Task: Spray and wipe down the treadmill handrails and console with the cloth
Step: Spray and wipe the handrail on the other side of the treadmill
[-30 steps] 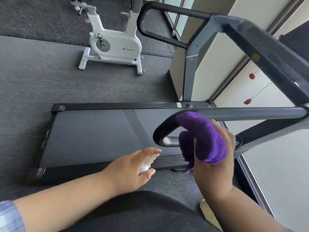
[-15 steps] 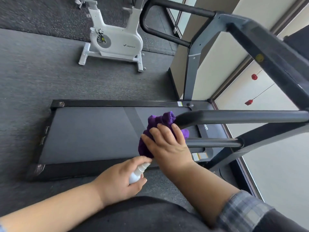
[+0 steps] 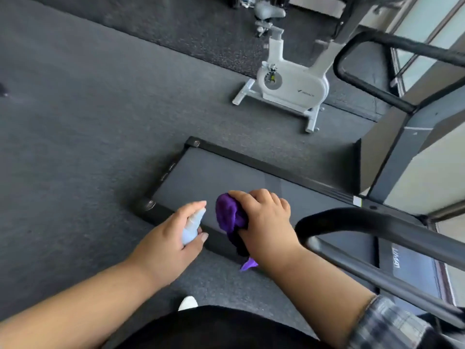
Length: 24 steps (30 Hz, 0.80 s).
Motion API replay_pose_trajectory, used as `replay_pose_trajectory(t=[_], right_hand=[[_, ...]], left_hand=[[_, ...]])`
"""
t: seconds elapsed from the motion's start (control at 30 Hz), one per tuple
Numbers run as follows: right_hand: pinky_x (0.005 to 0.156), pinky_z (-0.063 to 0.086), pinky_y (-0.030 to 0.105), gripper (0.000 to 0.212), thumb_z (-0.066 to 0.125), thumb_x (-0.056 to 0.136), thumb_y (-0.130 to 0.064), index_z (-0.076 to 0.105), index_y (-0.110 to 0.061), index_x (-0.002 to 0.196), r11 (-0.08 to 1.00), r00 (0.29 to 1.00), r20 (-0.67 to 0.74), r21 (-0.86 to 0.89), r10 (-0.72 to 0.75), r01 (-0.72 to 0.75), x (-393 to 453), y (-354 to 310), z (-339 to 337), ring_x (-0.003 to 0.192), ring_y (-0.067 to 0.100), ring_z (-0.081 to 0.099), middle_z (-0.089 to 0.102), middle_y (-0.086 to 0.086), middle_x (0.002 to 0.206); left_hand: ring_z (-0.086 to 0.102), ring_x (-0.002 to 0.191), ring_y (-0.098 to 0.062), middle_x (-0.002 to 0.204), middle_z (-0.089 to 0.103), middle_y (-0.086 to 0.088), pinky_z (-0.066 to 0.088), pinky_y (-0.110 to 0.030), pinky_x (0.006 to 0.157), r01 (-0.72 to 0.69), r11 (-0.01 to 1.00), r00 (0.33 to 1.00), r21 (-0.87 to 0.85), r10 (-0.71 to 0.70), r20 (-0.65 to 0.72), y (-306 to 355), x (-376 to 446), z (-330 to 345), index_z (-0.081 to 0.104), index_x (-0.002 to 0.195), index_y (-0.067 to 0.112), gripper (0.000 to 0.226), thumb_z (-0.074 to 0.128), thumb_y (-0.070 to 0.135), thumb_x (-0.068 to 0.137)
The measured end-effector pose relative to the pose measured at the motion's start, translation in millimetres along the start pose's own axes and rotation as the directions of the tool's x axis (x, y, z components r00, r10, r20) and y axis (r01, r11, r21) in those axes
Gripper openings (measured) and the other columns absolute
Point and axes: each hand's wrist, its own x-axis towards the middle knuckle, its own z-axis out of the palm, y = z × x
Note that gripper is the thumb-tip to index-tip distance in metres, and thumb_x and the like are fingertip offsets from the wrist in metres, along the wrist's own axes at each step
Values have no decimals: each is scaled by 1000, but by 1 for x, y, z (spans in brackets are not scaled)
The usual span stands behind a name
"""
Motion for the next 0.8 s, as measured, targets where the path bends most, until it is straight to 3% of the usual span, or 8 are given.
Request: replay_pose_trajectory(t=[0.07,0.13,0.27,0.37,0.47,0.57,0.67,0.8], right_hand=[[100,40,40,71,72,73,-23,49,-37,139,983,1000,23,184,-2,-2,19,-12,4,114,27,49,53,0,119],[102,41,36,72,71,75,-21,46,-34,141,967,999,49,253,-15,2,41,-28,9,119,27,47,51,0,123],[91,46,33,51,66,77,-20,59,-32,126,973,991,82,217,-103,84,92,-71,12,108,29,55,53,1,109],[89,45,32,43,63,77,-16,64,-28,118,975,989,25,176,-142,136,131,-106,12,104,29,55,54,2,105],[92,46,37,40,61,77,-15,64,-23,116,983,989,-8,110,-145,145,173,-147,14,109,31,53,56,4,110],[79,43,34,32,59,78,-15,61,-19,110,996,997,-25,48,-75,76,213,-191,17,103,33,57,62,6,107],[70,39,32,26,57,80,-15,57,-21,106,997,999,-25,76,22,-20,239,-236,22,94,32,60,64,6,99],[69,41,31,31,56,82,-17,57,-21,112,988,995,-20,119,102,-99,270,-293,31,92,31,62,66,5,97]], left_hand=[[51,95,18,112,54,34,38,-5,71,69,996,996,55,-65,-58,-5,-5,-20,22,125,76,62,61,48,85],[53,91,9,118,56,26,37,-8,72,118,988,989,100,-108,-100,-13,-5,-43,20,125,76,62,61,48,88],[55,88,-14,129,56,15,43,-25,64,195,967,977,163,-177,-119,-34,10,-101,18,133,66,60,57,48,92],[51,79,-18,130,55,13,41,-29,53,214,956,970,203,-184,-156,-53,29,-152,16,135,63,61,57,45,93],[51,71,-15,131,54,15,37,-23,48,225,941,967,252,-184,-176,-82,45,-206,16,136,61,65,60,42,92],[54,76,-8,133,54,17,31,-16,44,208,917,974,340,-161,-161,-123,58,-263,15,140,56,66,59,38,93],[56,89,-9,133,53,18,37,-17,49,165,901,985,402,-128,-117,-164,67,-323,15,143,54,65,56,35,96],[59,99,-12,129,55,12,49,-31,73,84,858,996,506,-78,-33,-200,99,-396,14,142,54,65,55,36,96]])
